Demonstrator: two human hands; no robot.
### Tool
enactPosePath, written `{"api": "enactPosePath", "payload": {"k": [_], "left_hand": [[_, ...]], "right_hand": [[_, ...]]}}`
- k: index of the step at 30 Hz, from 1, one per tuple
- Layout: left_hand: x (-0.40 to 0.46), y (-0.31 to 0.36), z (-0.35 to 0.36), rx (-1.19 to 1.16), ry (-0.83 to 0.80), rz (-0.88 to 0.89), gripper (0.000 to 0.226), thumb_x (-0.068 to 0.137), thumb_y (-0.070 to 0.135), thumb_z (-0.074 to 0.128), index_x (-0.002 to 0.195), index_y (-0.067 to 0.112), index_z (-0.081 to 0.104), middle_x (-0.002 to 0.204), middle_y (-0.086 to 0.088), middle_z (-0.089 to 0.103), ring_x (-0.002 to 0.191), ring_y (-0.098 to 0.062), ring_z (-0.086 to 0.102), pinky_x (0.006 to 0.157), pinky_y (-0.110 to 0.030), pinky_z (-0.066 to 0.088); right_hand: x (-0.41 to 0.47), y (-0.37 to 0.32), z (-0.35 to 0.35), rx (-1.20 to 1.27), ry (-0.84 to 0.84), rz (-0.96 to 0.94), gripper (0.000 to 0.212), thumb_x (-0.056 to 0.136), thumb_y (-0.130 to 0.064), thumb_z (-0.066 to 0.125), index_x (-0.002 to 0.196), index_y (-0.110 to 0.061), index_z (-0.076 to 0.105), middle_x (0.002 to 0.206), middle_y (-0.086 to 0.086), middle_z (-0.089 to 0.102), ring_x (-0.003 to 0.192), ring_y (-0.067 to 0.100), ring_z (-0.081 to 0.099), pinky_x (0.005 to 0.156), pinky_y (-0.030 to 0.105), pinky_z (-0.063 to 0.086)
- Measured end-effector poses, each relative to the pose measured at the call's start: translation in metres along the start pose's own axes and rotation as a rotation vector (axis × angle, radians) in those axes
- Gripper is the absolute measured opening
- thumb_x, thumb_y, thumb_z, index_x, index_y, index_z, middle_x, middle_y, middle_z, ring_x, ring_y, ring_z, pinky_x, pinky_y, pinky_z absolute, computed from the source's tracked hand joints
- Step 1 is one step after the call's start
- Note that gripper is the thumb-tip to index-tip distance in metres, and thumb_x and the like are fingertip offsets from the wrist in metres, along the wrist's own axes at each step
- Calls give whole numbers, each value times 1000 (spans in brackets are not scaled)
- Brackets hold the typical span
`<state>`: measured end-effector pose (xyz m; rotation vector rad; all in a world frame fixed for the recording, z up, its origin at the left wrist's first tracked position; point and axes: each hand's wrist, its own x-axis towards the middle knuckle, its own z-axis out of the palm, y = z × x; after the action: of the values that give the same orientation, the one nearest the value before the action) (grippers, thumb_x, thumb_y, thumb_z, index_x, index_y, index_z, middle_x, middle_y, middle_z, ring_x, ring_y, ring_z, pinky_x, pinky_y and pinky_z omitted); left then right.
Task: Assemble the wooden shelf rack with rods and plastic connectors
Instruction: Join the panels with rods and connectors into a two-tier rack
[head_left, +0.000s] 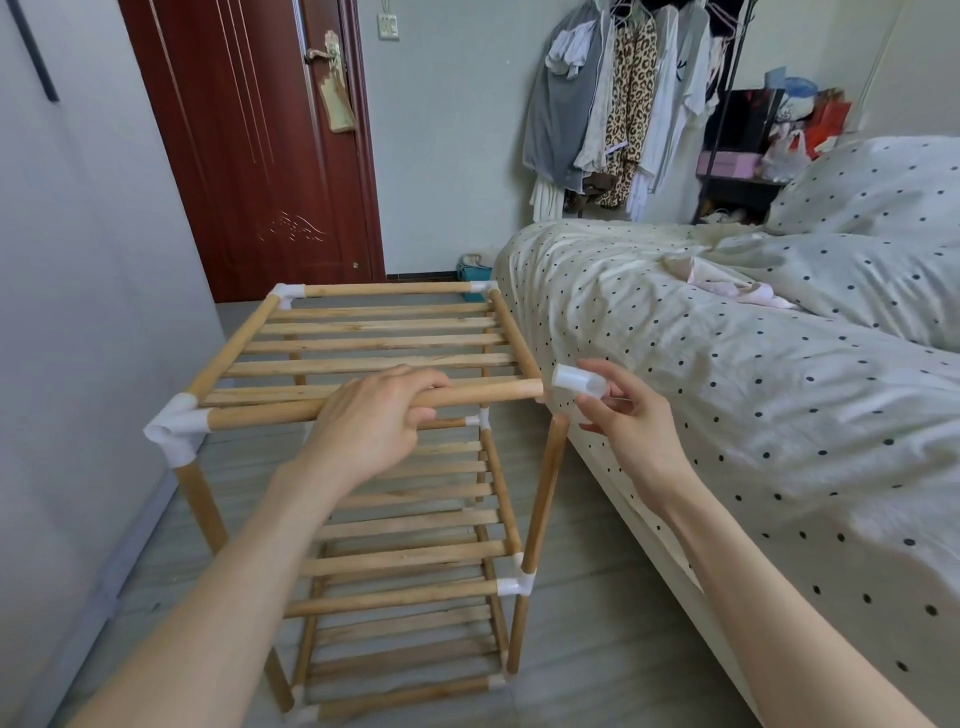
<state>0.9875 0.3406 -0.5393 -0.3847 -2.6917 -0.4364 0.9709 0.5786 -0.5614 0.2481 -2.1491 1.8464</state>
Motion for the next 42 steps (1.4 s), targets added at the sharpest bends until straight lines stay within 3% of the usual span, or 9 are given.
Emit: {"api": "enactPosePath", "payload": {"k": [6,11,14,19,29,32,36,39,42], "left_hand": [[-2,-1,-4,-2,-38,-14,36,93,25,54,127,37,50,102,22,45,88,0,43,78,-24,35],[-2,3,-2,14,-7,17,25,91,36,54,117,34,54,78,23,47,66,8,41,55,-14,26],[-1,4,-1,3,14,11,19,92,34,54,111,33,55,71,22,45,63,8,42,52,-13,24],[1,4,0,-19,30,6,13,92,32,54,105,33,53,71,23,44,65,6,42,53,-14,24],[1,2,-3,-136,-21,-12,13,92,29,55,99,38,50,78,22,50,71,4,44,72,-28,34],[0,0,-4,-184,10,-44,13,91,28,57,96,39,51,77,22,52,71,0,45,72,-29,33],[-4,-5,-2,-221,44,-44,13,91,26,57,97,37,55,77,20,54,82,-9,47,76,-29,30],[-7,-8,-2,-167,58,34,16,93,24,54,103,36,56,78,26,51,80,16,39,72,-22,18],[-6,-11,-3,-147,11,48,18,94,26,51,104,42,52,81,25,52,80,16,37,72,-21,17]], "right_hand": [[-7,-4,-4,98,-72,41,31,89,-8,59,114,-26,62,97,-2,68,94,15,64,89,29,53],[-7,-6,-3,73,-108,33,29,92,-13,57,120,-21,63,96,-6,69,83,0,65,79,17,53],[-4,-6,-3,41,-104,25,30,93,-12,56,120,-20,62,95,-7,67,84,3,63,78,17,52],[-2,-7,-2,-53,-96,-11,30,92,-12,56,119,-23,63,80,-18,58,78,-1,54,86,22,48],[-5,-15,7,-90,-164,-72,34,89,-10,60,121,-22,61,77,-19,64,73,-10,57,75,6,45],[-5,-19,16,-143,-165,-100,32,89,-11,61,120,-22,63,79,-16,63,77,0,54,87,20,48],[-8,-21,22,-199,-161,-98,31,89,-15,61,118,-26,64,84,13,66,78,12,52,89,35,49],[-14,-18,20,-118,-157,-98,37,90,-18,60,125,-29,57,78,-6,64,76,4,55,80,20,48],[-20,-13,18,199,-28,46,33,92,-10,54,125,-15,55,91,6,68,84,14,66,82,20,53]]}}
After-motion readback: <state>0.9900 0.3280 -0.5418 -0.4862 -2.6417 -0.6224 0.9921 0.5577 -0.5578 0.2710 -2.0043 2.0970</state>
